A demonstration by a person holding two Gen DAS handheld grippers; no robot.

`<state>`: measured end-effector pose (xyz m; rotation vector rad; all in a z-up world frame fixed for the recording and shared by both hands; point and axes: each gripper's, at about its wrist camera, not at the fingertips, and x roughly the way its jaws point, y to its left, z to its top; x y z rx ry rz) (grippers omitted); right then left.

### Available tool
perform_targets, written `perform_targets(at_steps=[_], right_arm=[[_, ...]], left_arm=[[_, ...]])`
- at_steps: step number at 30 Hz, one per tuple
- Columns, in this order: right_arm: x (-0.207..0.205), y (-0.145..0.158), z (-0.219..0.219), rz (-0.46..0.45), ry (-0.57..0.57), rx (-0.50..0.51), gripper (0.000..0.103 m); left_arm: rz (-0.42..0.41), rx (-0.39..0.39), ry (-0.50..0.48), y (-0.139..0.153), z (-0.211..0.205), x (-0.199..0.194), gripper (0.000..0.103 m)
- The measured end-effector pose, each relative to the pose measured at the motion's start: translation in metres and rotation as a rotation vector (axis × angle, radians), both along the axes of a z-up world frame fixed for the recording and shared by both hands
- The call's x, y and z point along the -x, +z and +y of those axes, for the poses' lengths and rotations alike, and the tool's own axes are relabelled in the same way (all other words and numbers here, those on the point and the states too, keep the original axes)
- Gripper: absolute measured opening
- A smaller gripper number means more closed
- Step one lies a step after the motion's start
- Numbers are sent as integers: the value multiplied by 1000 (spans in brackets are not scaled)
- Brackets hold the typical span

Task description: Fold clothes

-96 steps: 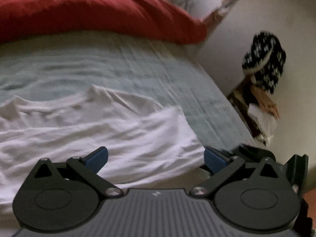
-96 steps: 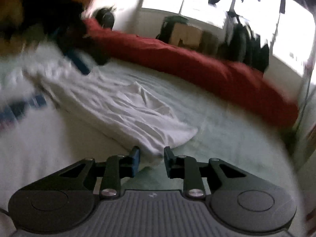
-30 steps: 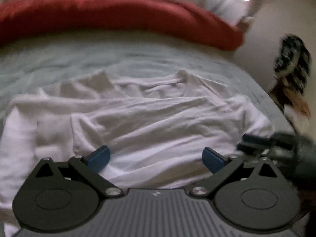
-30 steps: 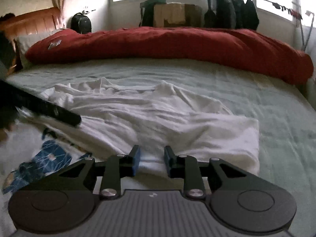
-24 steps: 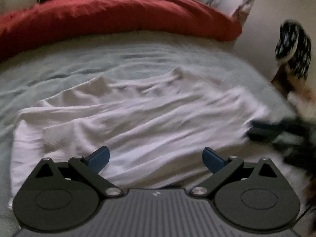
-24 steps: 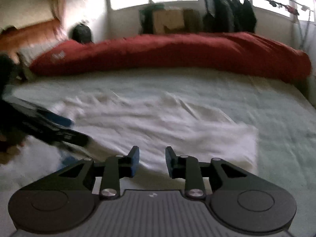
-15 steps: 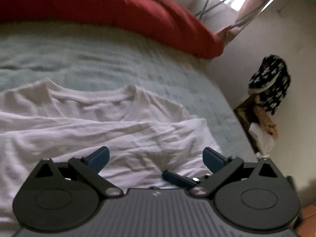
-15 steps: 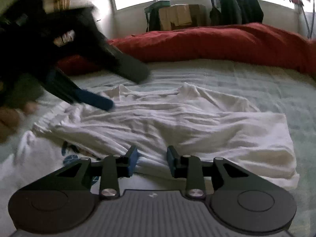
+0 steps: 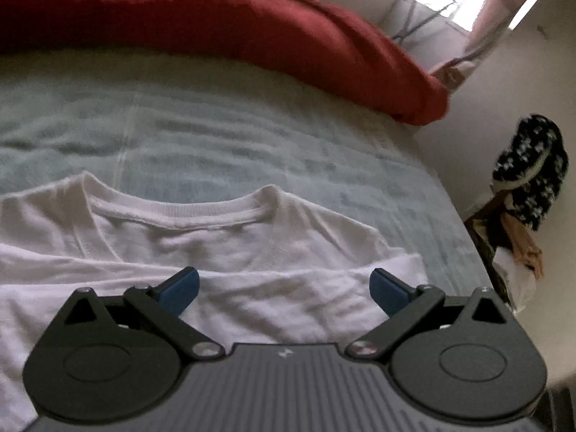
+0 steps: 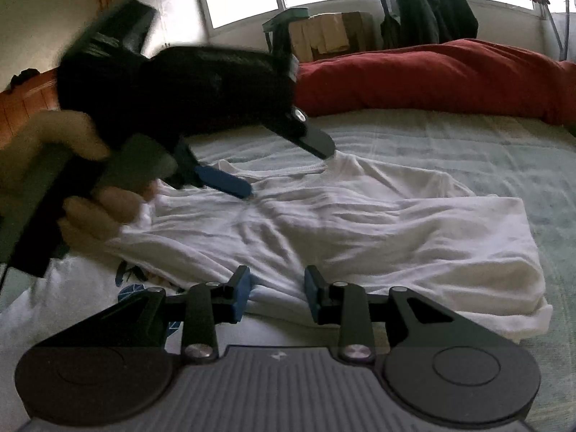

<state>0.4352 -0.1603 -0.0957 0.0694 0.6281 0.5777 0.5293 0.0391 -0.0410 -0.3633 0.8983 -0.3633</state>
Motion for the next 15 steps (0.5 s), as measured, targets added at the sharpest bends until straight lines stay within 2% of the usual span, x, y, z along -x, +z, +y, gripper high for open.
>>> perform_targets(at_steps=[4, 5, 7, 11, 12, 15], right_arm=[[-2, 13, -16, 44, -6, -52, 38], [-1, 18, -21, 49, -16, -55, 41], [1, 31, -32, 41, -63, -32, 47], [-22, 41, -49, 94, -151, 9, 47], [-30, 41, -49, 107, -165, 17, 47], [-51, 33, -44, 147, -178, 51, 47]], left_arm=[[-61, -19, -61, 20, -1, 41, 100], [-75, -19, -71, 22, -1, 50, 100], [-95, -24, -109, 21, -2, 64, 100], [-128, -50, -181, 9, -10, 77, 100], [-125, -48, -189, 7, -10, 78, 100], [-40, 4, -203, -6, -3, 80, 100]])
